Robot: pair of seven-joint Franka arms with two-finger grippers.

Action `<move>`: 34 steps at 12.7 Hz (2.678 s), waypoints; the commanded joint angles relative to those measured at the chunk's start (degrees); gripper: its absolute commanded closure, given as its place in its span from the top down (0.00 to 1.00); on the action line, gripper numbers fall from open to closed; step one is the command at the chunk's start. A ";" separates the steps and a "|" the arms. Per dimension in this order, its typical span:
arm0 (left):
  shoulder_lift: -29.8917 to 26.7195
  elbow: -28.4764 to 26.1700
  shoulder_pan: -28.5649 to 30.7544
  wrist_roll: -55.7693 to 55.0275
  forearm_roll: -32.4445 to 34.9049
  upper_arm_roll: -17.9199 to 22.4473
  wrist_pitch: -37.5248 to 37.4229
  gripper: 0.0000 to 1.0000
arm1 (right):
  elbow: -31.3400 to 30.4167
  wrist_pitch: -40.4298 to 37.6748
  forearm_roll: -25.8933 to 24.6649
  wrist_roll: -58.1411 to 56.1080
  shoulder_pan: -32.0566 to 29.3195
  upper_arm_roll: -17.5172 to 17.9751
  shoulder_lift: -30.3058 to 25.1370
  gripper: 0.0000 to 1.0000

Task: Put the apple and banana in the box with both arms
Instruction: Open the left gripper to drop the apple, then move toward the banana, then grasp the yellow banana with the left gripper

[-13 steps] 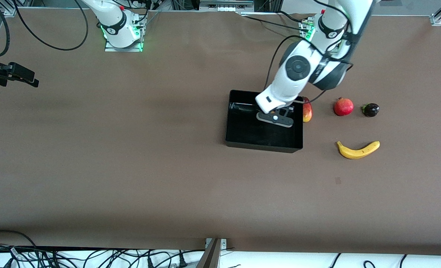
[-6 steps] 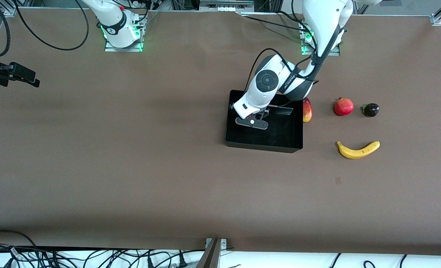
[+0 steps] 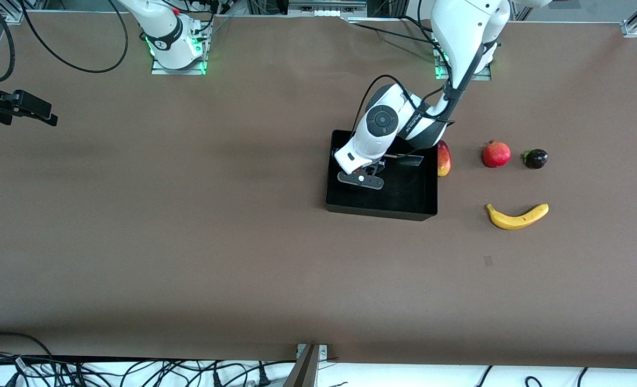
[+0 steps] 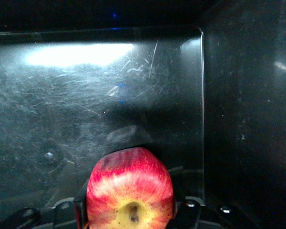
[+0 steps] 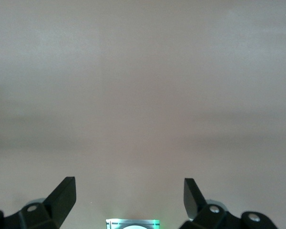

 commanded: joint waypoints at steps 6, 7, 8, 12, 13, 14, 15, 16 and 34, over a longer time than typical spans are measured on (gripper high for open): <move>-6.44 -0.51 1.78 0.68 -1.64 0.55 -5.44 1.00 | 1.38 -1.18 0.88 0.39 0.40 0.01 0.47 1.00; -8.81 -0.42 3.54 1.38 -1.64 0.55 -7.55 1.00 | 1.38 -1.27 0.88 -0.05 0.31 -0.25 0.47 1.00; -11.01 -0.33 6.08 4.26 -1.64 0.38 -10.18 1.00 | 1.29 -1.27 0.88 -0.14 0.31 -0.34 0.47 1.00; -17.61 -0.51 19.17 18.48 -1.64 -0.68 -19.77 1.00 | 1.38 -1.36 0.88 -0.14 0.31 -0.69 0.56 1.00; -17.97 -0.86 22.68 23.92 -1.64 -0.68 -20.22 1.00 | 1.38 -1.36 0.88 -0.14 0.31 -0.69 0.56 1.00; -18.15 -1.12 26.37 29.37 -1.64 -0.68 -20.23 1.00 | 1.29 -1.36 0.88 -0.14 0.31 -0.78 0.56 1.00; -17.89 -1.21 29.20 34.56 -1.12 -0.59 -20.06 1.00 | 1.29 -1.45 0.88 -0.14 0.22 -0.78 0.56 1.00; -17.54 -1.56 31.40 37.57 -0.94 -0.42 -19.79 1.00 | 1.29 -1.45 0.88 -0.14 0.22 -0.70 0.56 1.00; 0.83 -2.26 46.71 89.28 12.77 2.04 4.56 0.84 | 1.38 -2.15 2.63 -0.23 0.22 -1.92 0.65 1.00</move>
